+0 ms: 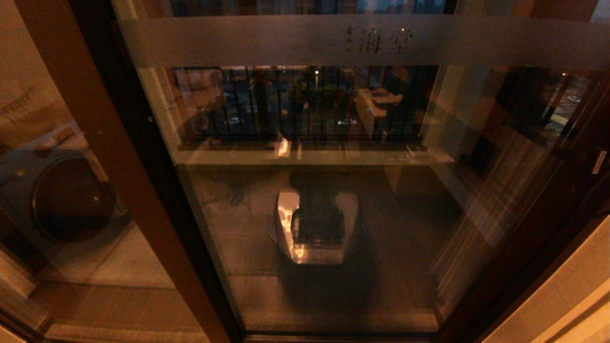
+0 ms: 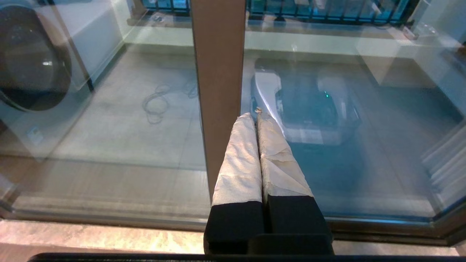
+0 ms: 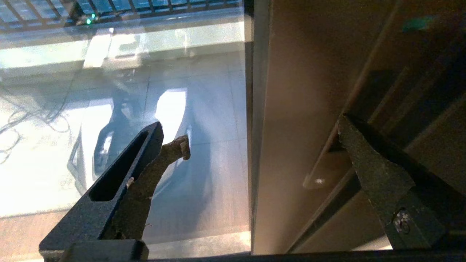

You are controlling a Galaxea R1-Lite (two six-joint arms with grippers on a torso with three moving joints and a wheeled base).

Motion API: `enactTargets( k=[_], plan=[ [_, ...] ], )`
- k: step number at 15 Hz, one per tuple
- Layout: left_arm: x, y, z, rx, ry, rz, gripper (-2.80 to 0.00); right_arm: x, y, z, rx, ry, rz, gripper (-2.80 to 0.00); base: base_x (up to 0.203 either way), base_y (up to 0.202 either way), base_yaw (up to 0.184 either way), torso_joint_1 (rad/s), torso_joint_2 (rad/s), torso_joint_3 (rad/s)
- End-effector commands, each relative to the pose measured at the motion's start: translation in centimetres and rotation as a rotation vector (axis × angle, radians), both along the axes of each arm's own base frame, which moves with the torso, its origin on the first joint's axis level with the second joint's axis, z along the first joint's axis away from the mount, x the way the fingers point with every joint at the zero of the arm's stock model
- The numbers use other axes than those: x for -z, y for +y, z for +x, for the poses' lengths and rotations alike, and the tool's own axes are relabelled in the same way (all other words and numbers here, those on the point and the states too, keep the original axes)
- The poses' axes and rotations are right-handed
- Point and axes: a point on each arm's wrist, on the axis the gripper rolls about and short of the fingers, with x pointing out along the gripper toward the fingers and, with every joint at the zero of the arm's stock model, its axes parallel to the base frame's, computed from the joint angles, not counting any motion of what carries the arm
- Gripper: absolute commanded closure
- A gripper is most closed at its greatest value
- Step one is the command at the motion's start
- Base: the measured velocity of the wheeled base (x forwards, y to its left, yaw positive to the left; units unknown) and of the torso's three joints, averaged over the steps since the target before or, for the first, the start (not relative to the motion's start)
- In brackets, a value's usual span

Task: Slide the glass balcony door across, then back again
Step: Open the slid door

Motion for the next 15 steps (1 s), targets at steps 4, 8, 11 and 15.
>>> enactTargets(
  k=[4, 8, 11, 15],
  plan=[
    [0.0, 0.0, 0.0, 0.0, 0.0, 0.0, 0.0, -1.1, 0.7, -1.1, -0.004, -0.014, -0.007, -2.8, 0.0, 0.0, 0.0, 0.0, 0.0, 0.0],
    [0.0, 0.0, 0.0, 0.0, -0.001, 0.0, 0.0, -1.4, 0.8, -1.5, 0.002, 0.015, 0.01, -2.8, 0.0, 0.0, 0.0, 0.0, 0.0, 0.0],
    [0.0, 0.0, 0.0, 0.0, 0.0, 0.0, 0.0, -1.2, -0.7, -1.3, 0.033, 0.048, 0.007, -2.8, 0.0, 0.0, 0.0, 0.0, 0.0, 0.0],
    [0.0, 0.0, 0.0, 0.0, 0.0, 0.0, 0.0, -0.8, -1.5, -1.0, 0.035, 0.073, 0.013, -2.8, 0.0, 0.0, 0.0, 0.0, 0.0, 0.0]
  ],
)
